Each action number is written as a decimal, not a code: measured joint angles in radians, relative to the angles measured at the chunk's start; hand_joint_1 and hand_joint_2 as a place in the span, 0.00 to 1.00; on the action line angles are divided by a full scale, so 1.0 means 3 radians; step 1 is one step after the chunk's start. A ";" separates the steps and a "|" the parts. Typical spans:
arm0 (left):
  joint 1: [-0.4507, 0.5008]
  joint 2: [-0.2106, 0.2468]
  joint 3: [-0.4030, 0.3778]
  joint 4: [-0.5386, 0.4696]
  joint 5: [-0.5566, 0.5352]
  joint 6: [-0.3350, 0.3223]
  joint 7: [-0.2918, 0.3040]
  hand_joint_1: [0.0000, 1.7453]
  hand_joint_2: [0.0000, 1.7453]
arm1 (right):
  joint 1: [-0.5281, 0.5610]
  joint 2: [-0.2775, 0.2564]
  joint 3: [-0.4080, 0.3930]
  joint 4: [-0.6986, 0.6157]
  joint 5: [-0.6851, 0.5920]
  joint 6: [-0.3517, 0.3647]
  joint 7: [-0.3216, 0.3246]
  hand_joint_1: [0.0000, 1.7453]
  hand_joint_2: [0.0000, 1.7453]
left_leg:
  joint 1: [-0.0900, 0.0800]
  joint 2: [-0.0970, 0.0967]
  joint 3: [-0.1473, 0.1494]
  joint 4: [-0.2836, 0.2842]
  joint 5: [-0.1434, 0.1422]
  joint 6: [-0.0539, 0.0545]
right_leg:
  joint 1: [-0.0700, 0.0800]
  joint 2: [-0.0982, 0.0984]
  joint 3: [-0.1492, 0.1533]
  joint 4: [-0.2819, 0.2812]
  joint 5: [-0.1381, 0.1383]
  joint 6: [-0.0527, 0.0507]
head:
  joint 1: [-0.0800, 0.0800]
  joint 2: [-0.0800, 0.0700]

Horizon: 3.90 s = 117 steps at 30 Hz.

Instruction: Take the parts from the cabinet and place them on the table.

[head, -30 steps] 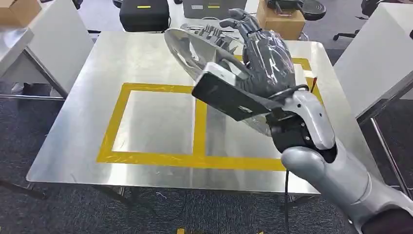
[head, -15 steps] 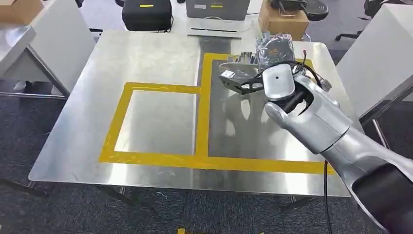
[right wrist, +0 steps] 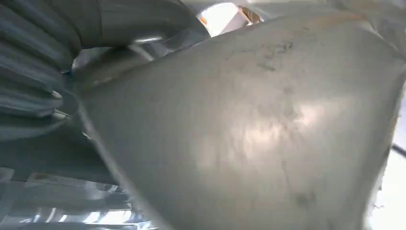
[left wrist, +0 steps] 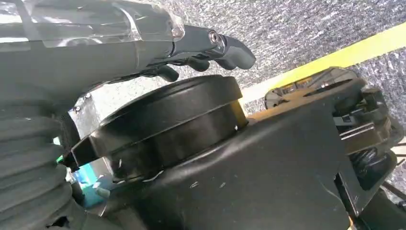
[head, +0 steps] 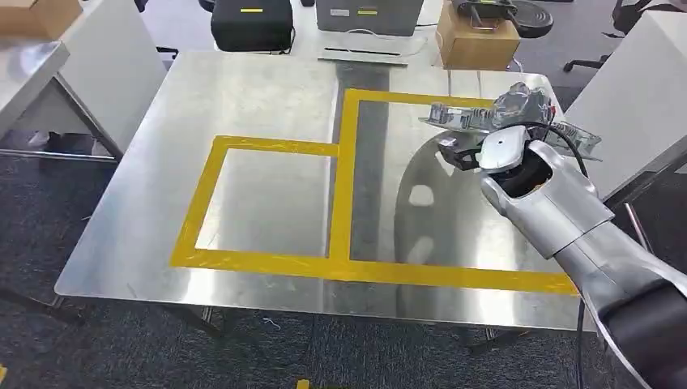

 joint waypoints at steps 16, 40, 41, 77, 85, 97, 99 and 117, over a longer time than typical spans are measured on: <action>-0.0018 0.0003 -0.0078 0.0000 -0.0052 -0.0051 -0.0071 0.00 1.00 | 0.0086 0.0033 -0.0118 0.0187 -0.0355 -0.0365 -0.0065 1.00 1.00 | 0.0001 0.0044 0.0002 -0.0001 0.0004 0.0003 | 0.0001 0.0008 0.0000 0.0001 0.0000 0.0001 | 0.0000 0.0000; -0.0023 0.0024 -0.0088 0.0000 0.0042 0.0001 -0.0074 0.00 1.00 | 0.0087 0.1097 0.0123 0.0389 -0.0582 -0.0936 -0.0460 1.00 1.00 | 0.0004 0.0107 0.0019 -0.0010 0.0000 0.0003 | 0.0001 0.0065 -0.0004 0.0008 0.0004 0.0003 | -0.0001 0.0000; -0.0023 0.0025 -0.0090 0.0000 0.0045 0.0001 -0.0075 0.00 1.00 | 0.0086 0.1108 0.0132 0.0402 -0.0585 -0.0936 -0.0460 1.00 1.00 | 0.0004 0.0103 0.0019 -0.0010 0.0000 0.0003 | 0.0001 0.0064 -0.0004 0.0008 0.0005 0.0002 | -0.0001 0.0000; 0.0056 0.0118 -0.0130 0.0005 0.0192 0.0022 -0.0089 0.00 0.00 | -0.0459 0.1165 0.0186 0.0353 -0.2152 -0.0736 -0.0107 0.00 0.00 | 0.0002 0.0017 0.0015 -0.0009 0.0004 0.0000 | 0.0001 0.0023 0.0003 0.0004 0.0004 0.0001 | -0.0001 0.0000; 0.0065 0.0155 -0.0130 0.0006 0.0305 0.0056 -0.0112 0.00 0.00 | -0.0665 0.0756 0.0004 0.0009 -0.2693 -0.0726 0.0000 0.00 0.00 | 0.0002 -0.0035 0.0022 -0.0007 0.0008 0.0001 | 0.0002 -0.0001 0.0018 -0.0003 0.0004 0.0001 | -0.0003 0.0000; 0.0126 0.0181 -0.0127 0.0010 0.0350 0.0051 -0.0092 0.00 0.00 | 0.0761 -0.0481 -0.1797 -0.1272 -0.1844 -0.0183 0.0010 0.00 1.00 | 0.0023 -0.0227 0.0090 -0.0008 0.0004 0.0007 | 0.0018 -0.0080 0.0150 -0.0083 -0.0038 0.0030 | -0.0018 0.0000; 0.0147 0.0170 -0.0127 0.0010 0.0340 0.0052 -0.0067 0.00 0.00 | 0.1368 -0.0802 -0.2414 -0.1542 -0.1750 -0.0332 0.0023 0.00 1.00 | 0.0031 -0.0320 0.0104 -0.0008 -0.0002 0.0015 | 0.0020 -0.0134 0.0204 -0.0103 -0.0065 0.0047 | -0.0011 0.0000; 0.0139 0.0198 -0.0128 0.0018 0.0296 0.0061 0.0172 0.00 0.00 | 0.4056 -0.0977 -0.5794 -0.1845 -0.0443 -0.1433 0.0023 0.00 1.00 | 0.0015 -0.0074 0.0160 -0.0039 -0.0062 0.0040 | -0.0011 0.0071 0.0204 -0.0101 -0.0079 0.0086 | -0.0004 0.0000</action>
